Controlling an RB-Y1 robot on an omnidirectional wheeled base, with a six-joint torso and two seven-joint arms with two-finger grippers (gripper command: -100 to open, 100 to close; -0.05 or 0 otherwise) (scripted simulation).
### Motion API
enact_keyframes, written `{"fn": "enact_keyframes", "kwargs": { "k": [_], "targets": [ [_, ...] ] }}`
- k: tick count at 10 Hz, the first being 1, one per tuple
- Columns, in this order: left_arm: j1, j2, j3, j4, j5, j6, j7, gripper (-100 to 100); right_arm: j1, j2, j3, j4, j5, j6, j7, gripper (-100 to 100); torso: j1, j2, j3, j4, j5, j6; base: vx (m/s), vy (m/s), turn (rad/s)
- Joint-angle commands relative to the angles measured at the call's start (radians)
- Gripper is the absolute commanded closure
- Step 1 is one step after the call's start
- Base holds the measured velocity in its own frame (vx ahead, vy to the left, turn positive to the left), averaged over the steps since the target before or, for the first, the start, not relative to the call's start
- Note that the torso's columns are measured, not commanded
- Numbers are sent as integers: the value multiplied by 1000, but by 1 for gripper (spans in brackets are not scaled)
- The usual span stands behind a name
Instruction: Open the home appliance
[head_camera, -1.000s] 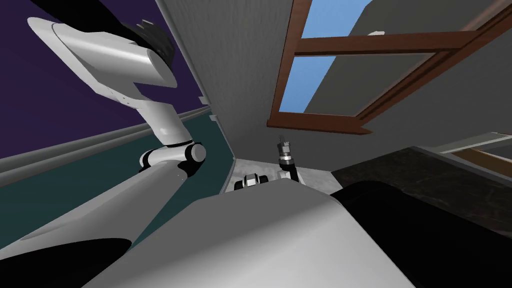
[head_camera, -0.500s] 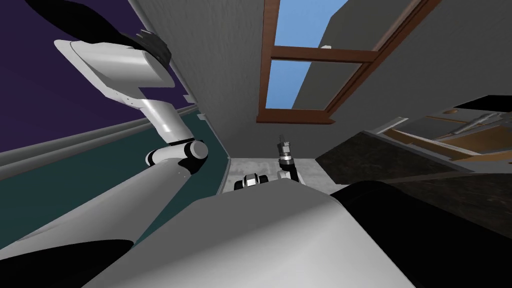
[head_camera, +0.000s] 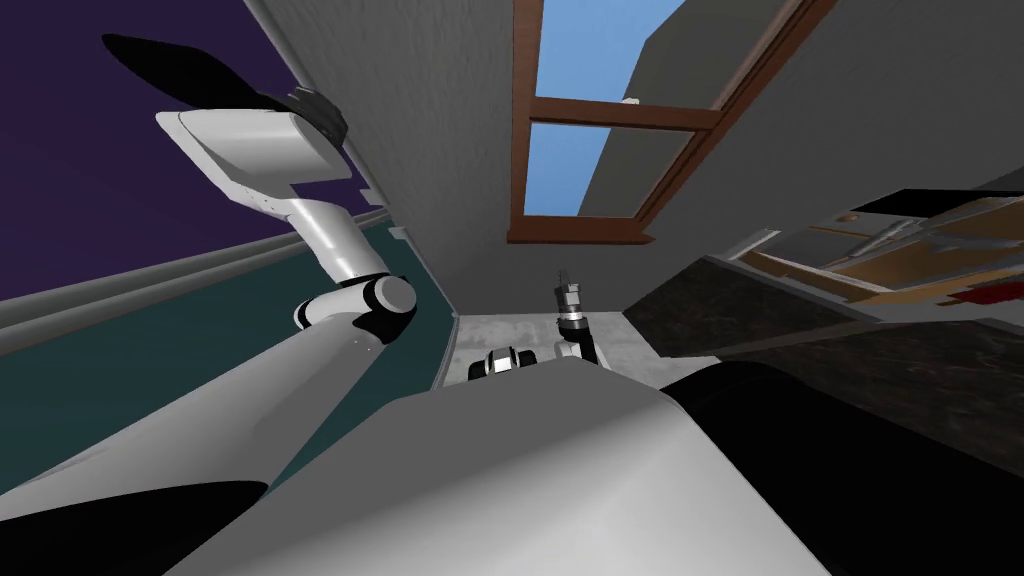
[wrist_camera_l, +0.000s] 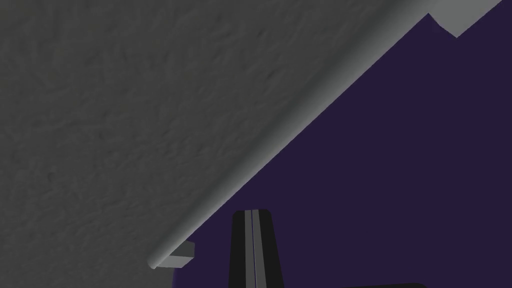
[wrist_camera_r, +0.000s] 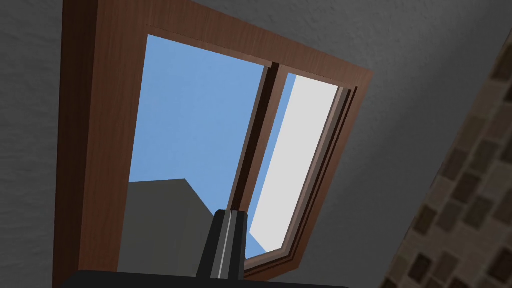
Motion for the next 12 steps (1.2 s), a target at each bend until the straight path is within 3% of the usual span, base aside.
{"fn": "enact_keyframes", "kwargs": {
  "k": [1, 2, 3, 4, 6, 7, 9, 10, 11, 12],
  "targets": [
    [-20, -11, 81, 82, -9, -66, -79, 100, 0, 0, 0, 0, 0, 0, 0, 0, -1, 7, 5, 3, 0, -2, -166, -36, -138],
    [-20, -11, 92, 111, -9, -66, -88, 100, 0, 0, 0, 0, 0, 0, 0, 0, 3, -2, 1, 2, 1, -4, -38, -28, 51],
    [-61, -43, 132, 156, -35, -119, -129, 100, 1, 0, 0, 0, 0, 0, 0, 0, 5, -12, -6, -2, 2, -3, -189, -65, -345],
    [-61, -43, 162, 193, -35, -148, -153, 100, 0, 0, 0, 0, 0, 0, 0, 0, 1, -7, -5, -2, 0, 0, -236, -68, -498],
    [-61, -43, 210, 236, -35, -148, -197, 100, 0, 0, 0, 0, 0, 0, 0, 0, 5, -7, -3, -1, 2, -4, -88, -25, -20],
    [-103, -74, 246, 281, -61, -198, -232, 100, 1, 0, 0, 0, 0, 0, 0, 0, 8, -12, -6, -2, 3, -4, -159, -90, -350],
    [-103, -74, 306, 335, -61, -230, -289, 100, 0, 0, 0, 0, 0, 0, 0, 0, -1, -1, 0, 1, -1, -2, -191, -57, -295],
    [-103, -74, 328, 361, -61, -230, -306, 100, 0, 0, 0, 0, 0, 0, 0, 0, 5, -5, -1, 0, 2, -4, -49, -7, 38],
    [-110, -72, 314, 357, -67, -233, -288, 100, 1, 0, 0, 0, 0, 0, 0, 0, 8, -11, -6, -2, 3, -4, -16, -4, 11],
    [-117, -66, 323, 359, -67, -228, -302, -100, 1, 0, 0, 0, 0, 0, 0, 0, 6, -13, -7, -3, 2, -3, 42, 90, 5]
  ]
}}
